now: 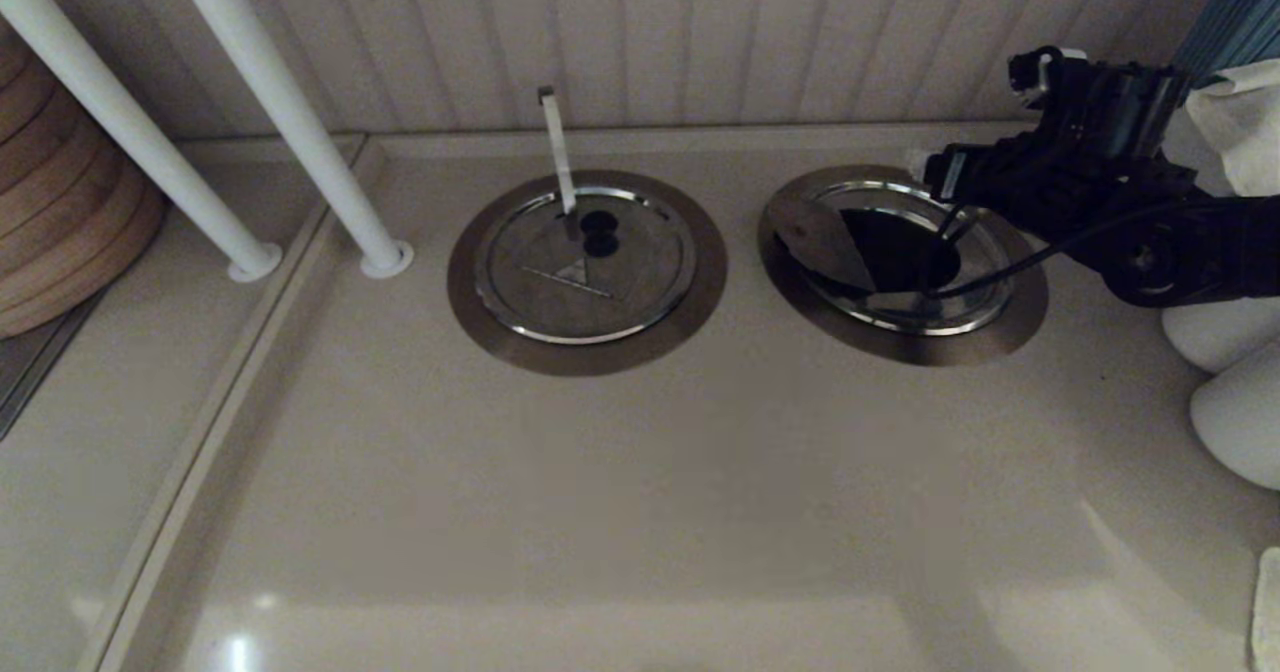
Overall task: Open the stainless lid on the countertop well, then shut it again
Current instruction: Stir with a spoon
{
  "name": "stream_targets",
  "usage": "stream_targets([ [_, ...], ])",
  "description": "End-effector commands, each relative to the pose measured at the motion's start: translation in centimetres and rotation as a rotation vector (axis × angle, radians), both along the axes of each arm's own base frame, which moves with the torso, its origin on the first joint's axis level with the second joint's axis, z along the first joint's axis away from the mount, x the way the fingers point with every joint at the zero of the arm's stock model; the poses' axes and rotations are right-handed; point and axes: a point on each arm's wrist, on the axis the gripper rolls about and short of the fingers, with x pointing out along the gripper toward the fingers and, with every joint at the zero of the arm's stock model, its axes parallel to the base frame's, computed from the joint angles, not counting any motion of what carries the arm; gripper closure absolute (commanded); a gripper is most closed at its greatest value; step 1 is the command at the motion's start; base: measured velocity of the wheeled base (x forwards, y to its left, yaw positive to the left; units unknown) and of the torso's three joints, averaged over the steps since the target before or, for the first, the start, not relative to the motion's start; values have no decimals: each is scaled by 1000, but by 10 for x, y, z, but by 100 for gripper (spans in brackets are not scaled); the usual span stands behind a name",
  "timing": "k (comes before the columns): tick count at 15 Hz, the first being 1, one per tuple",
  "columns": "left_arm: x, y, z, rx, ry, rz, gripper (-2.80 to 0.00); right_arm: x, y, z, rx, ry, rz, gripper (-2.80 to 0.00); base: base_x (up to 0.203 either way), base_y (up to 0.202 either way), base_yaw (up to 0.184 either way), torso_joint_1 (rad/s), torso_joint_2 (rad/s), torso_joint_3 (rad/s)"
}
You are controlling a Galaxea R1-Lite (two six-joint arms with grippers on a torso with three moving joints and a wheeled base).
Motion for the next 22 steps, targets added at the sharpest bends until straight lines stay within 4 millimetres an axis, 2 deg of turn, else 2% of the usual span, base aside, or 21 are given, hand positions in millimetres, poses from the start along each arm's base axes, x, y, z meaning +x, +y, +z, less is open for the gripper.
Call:
stream_targets([
  [1,0,0,0,-1,-1,1,0,-4,0,1,-4,2,-5,-280,0,0,0,0,0,0],
  [4,0,0,0,-1,-1,0,0,-34,4,20,1,-26,2,-280,0,0,0,0,0,0],
  [6,0,0,0,-1,-1,-1,0,-53,11,20,3,-14,25,-280,0,0,0,0,0,0],
  [11,0,0,0,-1,-1,-2,0,-56,19,19,-42,-3,-38,-280,0,0,0,0,0,0],
  [15,0,0,0,-1,-1,-1,0,-34,13,1,-48,30,-59,-280,0,0,0,0,0,0],
  [18,0,0,0,-1,-1,-1,0,-1,4,-17,-47,17,-85,-280,0,0,0,0,0,0],
  [20,0,0,0,-1,-1,-2,0,26,-4,-19,-41,-24,-101,-280,0,0,0,0,0,0],
  [22,0,0,0,-1,-1,-1,0,44,-6,-16,-35,-71,-105,-280,0,0,0,0,0,0],
])
